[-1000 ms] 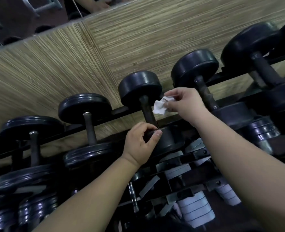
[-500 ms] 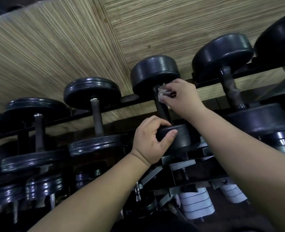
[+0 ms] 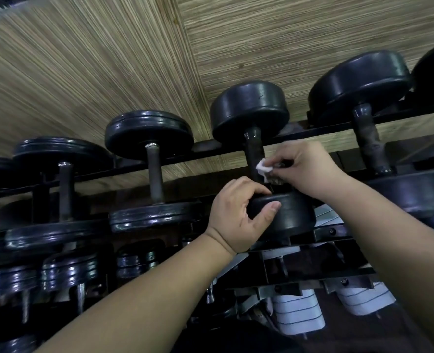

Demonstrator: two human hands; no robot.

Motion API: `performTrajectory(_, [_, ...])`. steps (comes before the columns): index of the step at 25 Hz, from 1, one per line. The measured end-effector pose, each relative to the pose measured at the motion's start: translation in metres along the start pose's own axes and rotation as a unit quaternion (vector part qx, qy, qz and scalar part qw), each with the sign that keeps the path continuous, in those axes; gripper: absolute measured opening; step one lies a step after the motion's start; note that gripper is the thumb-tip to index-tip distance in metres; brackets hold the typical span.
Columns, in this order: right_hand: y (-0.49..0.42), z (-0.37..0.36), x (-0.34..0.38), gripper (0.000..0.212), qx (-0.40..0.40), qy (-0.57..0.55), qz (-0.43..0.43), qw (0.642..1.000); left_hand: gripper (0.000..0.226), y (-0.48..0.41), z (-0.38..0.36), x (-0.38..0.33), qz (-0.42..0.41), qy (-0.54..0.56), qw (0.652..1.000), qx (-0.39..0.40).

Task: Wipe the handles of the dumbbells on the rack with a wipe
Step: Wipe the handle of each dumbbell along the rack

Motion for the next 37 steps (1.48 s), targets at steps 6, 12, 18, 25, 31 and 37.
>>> performTrajectory(6, [-0.045,-0.012,0.007,0.02,-0.137,-0.025,0.006,0.99,0.037,0.0,0.0,-0.001,0.001,0.0,1.0,-0.002])
performTrajectory(12, [0.002,-0.003,-0.01,0.009,0.049,-0.097,-0.075,0.991,0.038,0.002,-0.001,0.0,-0.003,-0.001,1.0,-0.009])
performTrajectory(18, [-0.037,-0.006,0.0,0.02,-0.082,-0.075,-0.071,0.991,0.038,0.001,0.0,-0.001,0.005,-0.001,1.0,-0.005])
performTrajectory(25, [0.006,-0.001,-0.001,0.008,0.057,-0.121,-0.098,0.986,0.037,0.002,-0.002,0.001,-0.003,0.003,1.0,-0.01])
performTrajectory(31, [-0.027,-0.003,0.011,0.013,-0.066,-0.094,-0.068,0.991,0.036,0.002,-0.002,0.001,-0.006,0.005,1.0,-0.015])
performTrajectory(37, [-0.023,-0.006,0.012,0.009,-0.066,-0.014,-0.064,0.996,0.036,0.003,-0.003,0.001,-0.006,0.006,1.0,-0.021])
Point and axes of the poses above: each hand's wrist, its own y-axis away from the middle knuckle, its own z-axis out of the back of the hand, x = y × z, the point moved 2 cm from there along -y, towards the middle knuckle, and after that the axes turned 10 degrees about -z, right-handed, at the moved point
